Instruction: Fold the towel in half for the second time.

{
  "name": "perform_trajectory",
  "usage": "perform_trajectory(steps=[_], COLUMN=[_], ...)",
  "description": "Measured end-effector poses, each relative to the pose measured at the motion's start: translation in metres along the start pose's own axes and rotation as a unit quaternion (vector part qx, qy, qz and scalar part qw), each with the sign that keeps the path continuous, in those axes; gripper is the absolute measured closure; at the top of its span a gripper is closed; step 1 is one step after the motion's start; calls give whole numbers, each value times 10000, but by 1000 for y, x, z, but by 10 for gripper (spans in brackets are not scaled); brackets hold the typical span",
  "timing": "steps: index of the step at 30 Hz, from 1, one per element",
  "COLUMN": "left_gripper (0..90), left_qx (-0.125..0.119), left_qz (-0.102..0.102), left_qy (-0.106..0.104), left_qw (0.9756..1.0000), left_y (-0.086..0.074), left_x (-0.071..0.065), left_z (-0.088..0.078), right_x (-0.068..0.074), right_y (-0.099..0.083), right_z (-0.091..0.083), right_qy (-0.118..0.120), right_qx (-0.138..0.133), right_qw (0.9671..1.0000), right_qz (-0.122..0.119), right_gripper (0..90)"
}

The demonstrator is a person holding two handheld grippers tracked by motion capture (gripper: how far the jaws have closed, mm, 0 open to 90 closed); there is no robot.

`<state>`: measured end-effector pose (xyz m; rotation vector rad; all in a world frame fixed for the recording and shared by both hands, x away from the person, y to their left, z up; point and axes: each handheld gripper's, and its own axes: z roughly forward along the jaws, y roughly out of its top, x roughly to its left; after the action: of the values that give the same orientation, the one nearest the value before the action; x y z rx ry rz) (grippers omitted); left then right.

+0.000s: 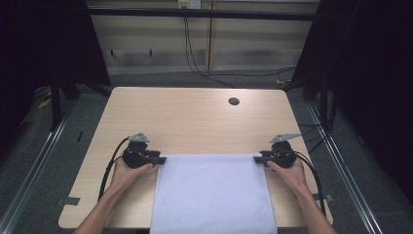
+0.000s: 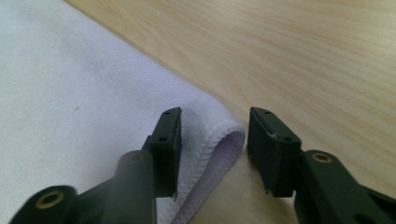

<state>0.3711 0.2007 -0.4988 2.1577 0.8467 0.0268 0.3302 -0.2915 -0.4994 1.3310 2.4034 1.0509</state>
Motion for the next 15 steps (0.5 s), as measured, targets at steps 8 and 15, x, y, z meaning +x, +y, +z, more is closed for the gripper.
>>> perform_trajectory(steps=[8,15], left_gripper=[821,854], left_qx=[53,-500], left_qz=[-63,-144], left_qy=[-308,-160], left_qw=[9995,9985], left_y=[-3,13], left_x=[4,4], left_z=[2,-16], right_x=[2,-4], right_y=[2,12], right_z=[6,-12], right_qy=[236,288], right_qx=[-83,-641], right_qw=[9996,9970], right_qz=[118,337], right_gripper=[813,848])
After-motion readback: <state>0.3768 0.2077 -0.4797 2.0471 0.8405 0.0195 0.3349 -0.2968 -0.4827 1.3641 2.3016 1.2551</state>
